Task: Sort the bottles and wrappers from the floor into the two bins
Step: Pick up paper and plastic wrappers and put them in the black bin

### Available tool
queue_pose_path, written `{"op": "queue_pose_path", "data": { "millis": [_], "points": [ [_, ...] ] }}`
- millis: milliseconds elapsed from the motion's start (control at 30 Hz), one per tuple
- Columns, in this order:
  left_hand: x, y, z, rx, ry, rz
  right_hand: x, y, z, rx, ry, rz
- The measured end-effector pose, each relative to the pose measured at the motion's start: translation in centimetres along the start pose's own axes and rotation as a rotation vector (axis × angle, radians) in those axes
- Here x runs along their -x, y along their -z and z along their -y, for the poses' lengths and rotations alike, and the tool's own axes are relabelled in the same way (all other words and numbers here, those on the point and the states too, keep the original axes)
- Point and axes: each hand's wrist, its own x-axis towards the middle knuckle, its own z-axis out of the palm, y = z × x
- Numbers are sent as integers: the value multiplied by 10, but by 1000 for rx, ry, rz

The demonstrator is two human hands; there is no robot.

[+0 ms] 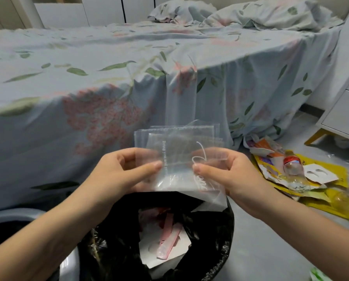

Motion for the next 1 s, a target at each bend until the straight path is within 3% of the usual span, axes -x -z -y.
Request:
{"op": "queue_pose_path", "data": {
  "millis": [267,400,567,700,800,900,1000],
  "points": [
    [-7,11,0,234,-37,-201,7,5,3,169,24,200],
    [-9,11,-1,311,-14,-219,9,5,-1,175,-27,171],
    [-5,10,4,98,-207,-241,7,9,1,-128,-186,108],
    [-1,3,5,-39,-386,-288,9,13,0,-426,-362,235],
    [-1,-2,8,-55,-370,-319,12,17,-3,-602,-290,331],
    [-1,-7,14,-96,-313,-276,12,15,-3,-539,-243,348],
    [3,-12,19,-217,-284,-184,8,9,-3,-368,-245,171]
  ]
}}
